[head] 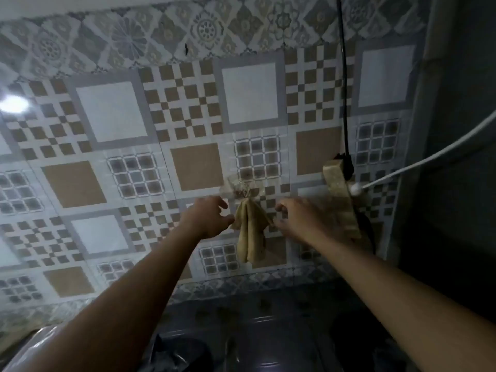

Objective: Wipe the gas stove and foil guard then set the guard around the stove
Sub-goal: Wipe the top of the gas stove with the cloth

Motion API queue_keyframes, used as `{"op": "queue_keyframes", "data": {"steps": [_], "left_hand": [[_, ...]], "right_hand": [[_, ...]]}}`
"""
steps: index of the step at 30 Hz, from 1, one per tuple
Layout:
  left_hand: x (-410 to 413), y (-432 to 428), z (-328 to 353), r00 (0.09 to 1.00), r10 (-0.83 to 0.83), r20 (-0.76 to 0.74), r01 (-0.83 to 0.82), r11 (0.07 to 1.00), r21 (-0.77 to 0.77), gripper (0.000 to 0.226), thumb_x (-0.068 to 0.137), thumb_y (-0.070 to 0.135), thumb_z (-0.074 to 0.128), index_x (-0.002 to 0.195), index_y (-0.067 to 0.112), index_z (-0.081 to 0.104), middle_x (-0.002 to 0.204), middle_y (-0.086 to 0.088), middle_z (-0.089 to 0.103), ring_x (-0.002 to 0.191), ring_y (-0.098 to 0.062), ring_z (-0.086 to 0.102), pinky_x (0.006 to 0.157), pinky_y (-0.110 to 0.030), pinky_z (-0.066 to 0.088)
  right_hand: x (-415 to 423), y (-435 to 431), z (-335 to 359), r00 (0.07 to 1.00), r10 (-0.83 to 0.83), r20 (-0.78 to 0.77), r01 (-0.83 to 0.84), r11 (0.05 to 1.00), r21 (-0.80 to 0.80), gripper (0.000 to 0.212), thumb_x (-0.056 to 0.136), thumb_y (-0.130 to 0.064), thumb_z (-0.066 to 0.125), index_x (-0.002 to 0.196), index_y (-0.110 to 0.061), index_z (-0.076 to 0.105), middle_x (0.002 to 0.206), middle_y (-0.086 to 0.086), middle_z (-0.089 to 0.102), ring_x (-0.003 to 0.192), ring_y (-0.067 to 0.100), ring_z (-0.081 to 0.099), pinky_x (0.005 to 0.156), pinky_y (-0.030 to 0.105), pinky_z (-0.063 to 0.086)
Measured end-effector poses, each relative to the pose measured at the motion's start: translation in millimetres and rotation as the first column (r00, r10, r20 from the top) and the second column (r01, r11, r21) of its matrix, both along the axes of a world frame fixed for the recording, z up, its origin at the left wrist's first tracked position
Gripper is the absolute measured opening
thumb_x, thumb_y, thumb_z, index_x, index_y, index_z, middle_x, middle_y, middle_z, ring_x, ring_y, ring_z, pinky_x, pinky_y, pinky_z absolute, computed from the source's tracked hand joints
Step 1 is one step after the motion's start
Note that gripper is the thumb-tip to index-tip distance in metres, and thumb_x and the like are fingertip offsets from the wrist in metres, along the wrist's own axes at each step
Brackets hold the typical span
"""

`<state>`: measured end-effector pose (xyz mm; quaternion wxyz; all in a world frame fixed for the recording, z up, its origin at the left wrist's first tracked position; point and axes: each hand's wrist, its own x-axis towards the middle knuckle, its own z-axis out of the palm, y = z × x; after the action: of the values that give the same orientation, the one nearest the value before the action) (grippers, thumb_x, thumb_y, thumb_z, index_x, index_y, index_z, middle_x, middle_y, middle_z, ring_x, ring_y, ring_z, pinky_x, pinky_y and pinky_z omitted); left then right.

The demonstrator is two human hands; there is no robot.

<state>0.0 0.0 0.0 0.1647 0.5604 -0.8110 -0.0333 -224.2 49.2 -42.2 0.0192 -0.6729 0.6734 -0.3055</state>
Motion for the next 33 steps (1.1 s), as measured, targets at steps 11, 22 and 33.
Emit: {"op": "queue_keyframes", "data": {"steps": [11, 22, 33], "left_hand": [[-13, -50, -64, 0.995, 0.085, -0.056, -0.093, 0.982, -0.164, 0.016, 0.083, 0.049, 0.065, 0.087, 0.035, 0.071, 0.076, 0.011, 0.068, 0.069, -0.012, 0.065, 0.061, -0.035, 0.059], [-4, -20, -55, 0.915, 0.024, -0.403, -0.179, 0.92, -0.349, 0.017, 0.084, 0.03, 0.062, 0.078, 0.023, 0.047, 0.065, 0.007, 0.059, 0.058, -0.01, 0.057, 0.049, -0.034, 0.051], [-5, 80, 12, 0.933, 0.002, -0.359, 0.034, 0.995, 0.094, 0.015, 0.089, 0.022, 0.066, 0.08, 0.016, 0.075, 0.074, 0.0, 0.073, 0.068, -0.016, 0.07, 0.065, -0.029, 0.06]], "right_hand": [[15, -56, -56, 0.995, -0.09, 0.048, 0.096, 0.983, -0.153, 0.011, 0.093, -0.034, 0.064, 0.094, -0.024, 0.067, 0.089, -0.004, 0.066, 0.075, 0.013, 0.059, 0.052, 0.021, 0.036], [16, -43, -31, 0.859, 0.08, 0.505, 0.179, 0.878, -0.443, 0.013, 0.096, -0.025, 0.06, 0.092, -0.014, 0.054, 0.072, -0.011, 0.056, 0.066, -0.002, 0.057, 0.053, 0.016, 0.043], [-14, 53, -6, 0.849, -0.126, 0.513, 0.088, 0.991, 0.098, 0.033, 0.1, -0.032, 0.053, 0.088, -0.006, 0.068, 0.084, 0.012, 0.069, 0.081, 0.029, 0.067, 0.076, 0.041, 0.056]]}}
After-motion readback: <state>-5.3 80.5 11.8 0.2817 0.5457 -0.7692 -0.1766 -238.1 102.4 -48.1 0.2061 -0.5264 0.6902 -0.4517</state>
